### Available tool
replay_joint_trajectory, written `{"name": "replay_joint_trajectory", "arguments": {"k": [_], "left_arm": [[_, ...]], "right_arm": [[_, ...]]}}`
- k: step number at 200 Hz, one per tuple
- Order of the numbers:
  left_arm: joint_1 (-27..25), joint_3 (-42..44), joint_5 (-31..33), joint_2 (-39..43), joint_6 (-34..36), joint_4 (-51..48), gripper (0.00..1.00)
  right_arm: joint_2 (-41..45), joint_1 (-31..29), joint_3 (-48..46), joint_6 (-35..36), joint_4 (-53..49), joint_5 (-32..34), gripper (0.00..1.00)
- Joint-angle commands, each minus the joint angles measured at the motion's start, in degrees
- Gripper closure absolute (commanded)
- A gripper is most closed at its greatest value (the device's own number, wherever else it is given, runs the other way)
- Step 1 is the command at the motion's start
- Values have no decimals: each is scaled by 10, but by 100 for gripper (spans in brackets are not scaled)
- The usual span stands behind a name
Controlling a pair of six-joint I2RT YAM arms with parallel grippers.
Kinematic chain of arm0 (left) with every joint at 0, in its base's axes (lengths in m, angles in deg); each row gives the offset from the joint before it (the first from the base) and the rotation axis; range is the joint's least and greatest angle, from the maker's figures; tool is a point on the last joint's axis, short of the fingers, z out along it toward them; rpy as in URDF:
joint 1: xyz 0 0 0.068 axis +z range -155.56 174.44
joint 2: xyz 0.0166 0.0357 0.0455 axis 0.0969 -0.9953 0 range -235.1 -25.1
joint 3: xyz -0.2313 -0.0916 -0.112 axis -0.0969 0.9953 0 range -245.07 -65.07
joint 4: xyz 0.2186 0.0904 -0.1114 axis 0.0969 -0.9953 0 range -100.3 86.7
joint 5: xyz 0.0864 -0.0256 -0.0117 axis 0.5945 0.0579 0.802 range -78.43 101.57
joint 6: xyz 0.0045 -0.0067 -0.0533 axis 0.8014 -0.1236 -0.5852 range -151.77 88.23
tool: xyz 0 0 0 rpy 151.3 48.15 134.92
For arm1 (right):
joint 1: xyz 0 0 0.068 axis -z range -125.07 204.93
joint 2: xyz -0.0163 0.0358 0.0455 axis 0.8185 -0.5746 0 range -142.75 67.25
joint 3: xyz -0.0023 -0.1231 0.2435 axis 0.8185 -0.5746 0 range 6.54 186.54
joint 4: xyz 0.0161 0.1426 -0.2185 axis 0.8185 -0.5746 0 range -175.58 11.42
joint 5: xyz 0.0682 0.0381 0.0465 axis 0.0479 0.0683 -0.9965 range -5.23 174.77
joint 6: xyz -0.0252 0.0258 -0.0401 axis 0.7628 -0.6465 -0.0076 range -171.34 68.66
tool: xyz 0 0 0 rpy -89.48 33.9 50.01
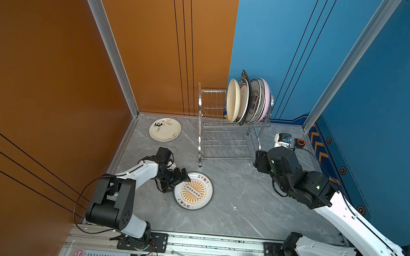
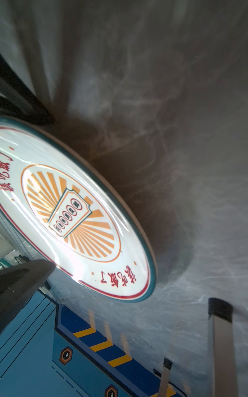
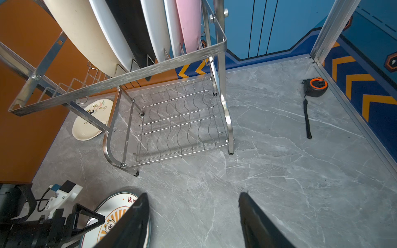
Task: Load the plates into the dish rack
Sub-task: 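Grip the sunburst plate edge with the left gripper and drag it toward the table center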
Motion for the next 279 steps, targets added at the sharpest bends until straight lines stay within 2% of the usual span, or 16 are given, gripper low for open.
{"name": "replay_joint_trajectory", "arguments": {"k": [1, 28, 76, 81, 118, 172, 183, 225, 279], "left_arm": [[-29, -1, -32, -15, -30, 32, 2], [-31, 15, -22, 3, -13, 31, 3], [-9, 73, 23, 59, 25, 19, 13], [-10, 75, 25, 60, 28, 19, 18], [-6, 89, 21, 57, 33, 42, 31], [-9, 122, 3, 55, 15, 102, 44], [-10, 127, 1, 51, 10, 113, 47], [-10, 142, -7, 42, 0, 144, 58], [-11, 138, -24, 25, 3, 155, 80]], "right_arm": [[-6, -4, -7, -11, 11, -7, 33], [-8, -4, -9, -11, 11, -8, 33], [3, 5, -32, -17, 10, -27, 33], [4, 8, -34, -18, 11, -32, 33], [5, 27, -54, -19, 11, -74, 33], [27, 65, -98, -31, 23, -152, 33], [32, 90, -108, -33, 26, -163, 33], [42, 107, -126, -36, 36, -187, 33], [45, 114, -139, -39, 44, -198, 33]]}}
